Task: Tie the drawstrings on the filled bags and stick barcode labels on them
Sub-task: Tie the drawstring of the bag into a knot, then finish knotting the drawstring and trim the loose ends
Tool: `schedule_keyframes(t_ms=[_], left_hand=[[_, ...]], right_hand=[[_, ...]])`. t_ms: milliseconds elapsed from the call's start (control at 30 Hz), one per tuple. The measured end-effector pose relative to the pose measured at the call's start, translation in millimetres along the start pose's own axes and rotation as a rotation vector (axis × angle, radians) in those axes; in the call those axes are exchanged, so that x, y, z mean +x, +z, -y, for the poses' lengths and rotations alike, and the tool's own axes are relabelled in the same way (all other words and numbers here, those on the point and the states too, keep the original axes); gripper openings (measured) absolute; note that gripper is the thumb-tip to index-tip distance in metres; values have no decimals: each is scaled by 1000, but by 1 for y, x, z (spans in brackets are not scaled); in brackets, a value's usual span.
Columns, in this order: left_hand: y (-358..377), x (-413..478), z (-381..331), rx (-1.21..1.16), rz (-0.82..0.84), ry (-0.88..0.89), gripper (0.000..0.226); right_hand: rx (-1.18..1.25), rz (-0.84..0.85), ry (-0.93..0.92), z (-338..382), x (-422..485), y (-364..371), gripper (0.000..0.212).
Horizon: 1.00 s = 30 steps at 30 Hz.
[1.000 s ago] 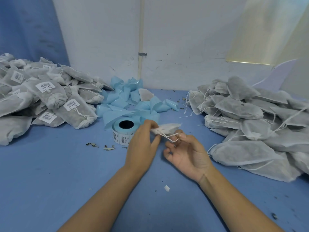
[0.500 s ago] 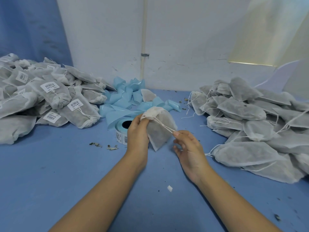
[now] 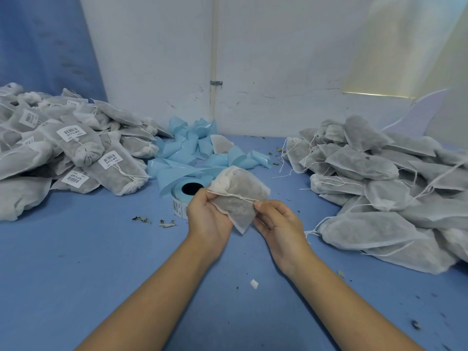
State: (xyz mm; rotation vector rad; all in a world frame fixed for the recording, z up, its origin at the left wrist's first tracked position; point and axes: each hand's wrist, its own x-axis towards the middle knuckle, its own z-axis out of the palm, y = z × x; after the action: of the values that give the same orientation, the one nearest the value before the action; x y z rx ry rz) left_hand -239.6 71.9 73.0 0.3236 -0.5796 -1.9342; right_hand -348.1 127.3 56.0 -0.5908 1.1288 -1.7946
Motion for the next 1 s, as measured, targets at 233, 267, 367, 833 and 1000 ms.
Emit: schedule_keyframes(t_ms=[233,267,367,833,1000], left_hand=[[4,-3,6,411,-11,41,41],[3,-3,9,467,-43,53,46],[2,-5,14,545,-113,90,47],[-18,2,-22,701,-207,178,13],[-36,-6,-39,1207,-34,307,33]], right_hand=[[70,-34,11,1,0,-1,17],[62,-36,3,1,0,0,17],[38,-40,-22,0,-2,2,14],[-911,-2,-192,-15,5,8,32],[-987,-18,-179,-9,14,14,43]])
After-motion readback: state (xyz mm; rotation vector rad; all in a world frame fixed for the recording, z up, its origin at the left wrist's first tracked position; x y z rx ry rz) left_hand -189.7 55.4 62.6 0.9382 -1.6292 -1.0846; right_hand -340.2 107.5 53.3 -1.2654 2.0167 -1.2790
